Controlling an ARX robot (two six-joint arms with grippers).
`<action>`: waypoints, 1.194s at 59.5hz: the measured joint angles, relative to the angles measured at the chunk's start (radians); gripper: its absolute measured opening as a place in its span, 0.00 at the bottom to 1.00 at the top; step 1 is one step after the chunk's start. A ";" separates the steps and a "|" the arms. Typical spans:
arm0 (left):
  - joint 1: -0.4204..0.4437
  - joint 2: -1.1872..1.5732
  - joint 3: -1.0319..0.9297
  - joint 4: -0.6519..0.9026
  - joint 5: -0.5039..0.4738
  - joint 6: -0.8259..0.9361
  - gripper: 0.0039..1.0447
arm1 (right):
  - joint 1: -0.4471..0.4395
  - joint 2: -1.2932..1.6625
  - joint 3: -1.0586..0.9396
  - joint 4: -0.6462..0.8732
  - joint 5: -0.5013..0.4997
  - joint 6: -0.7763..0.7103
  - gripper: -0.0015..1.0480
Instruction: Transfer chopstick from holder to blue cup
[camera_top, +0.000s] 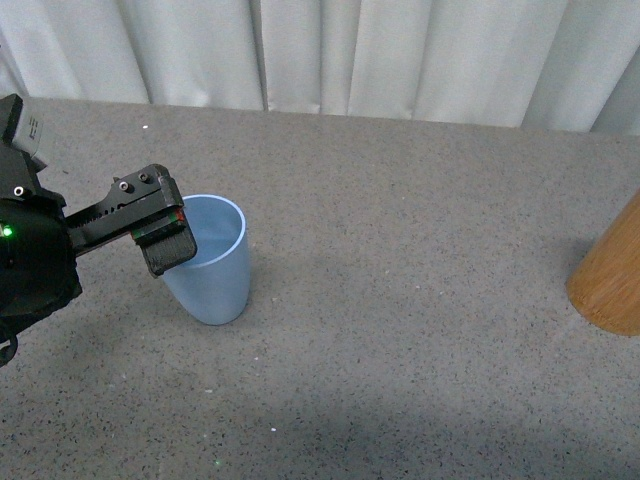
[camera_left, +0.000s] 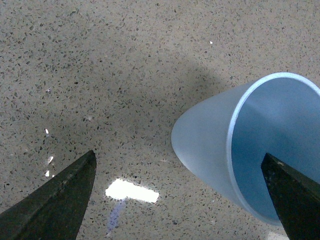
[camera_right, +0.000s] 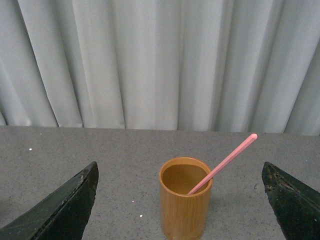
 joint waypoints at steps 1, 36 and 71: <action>0.000 0.000 0.000 -0.001 -0.001 0.000 0.94 | 0.000 0.000 0.000 0.000 0.000 0.000 0.91; -0.009 0.074 0.017 0.038 -0.023 -0.005 0.54 | 0.000 0.000 0.000 0.000 0.000 0.000 0.91; -0.050 0.012 0.035 0.046 0.062 0.059 0.03 | 0.000 0.000 0.000 0.000 0.000 0.000 0.91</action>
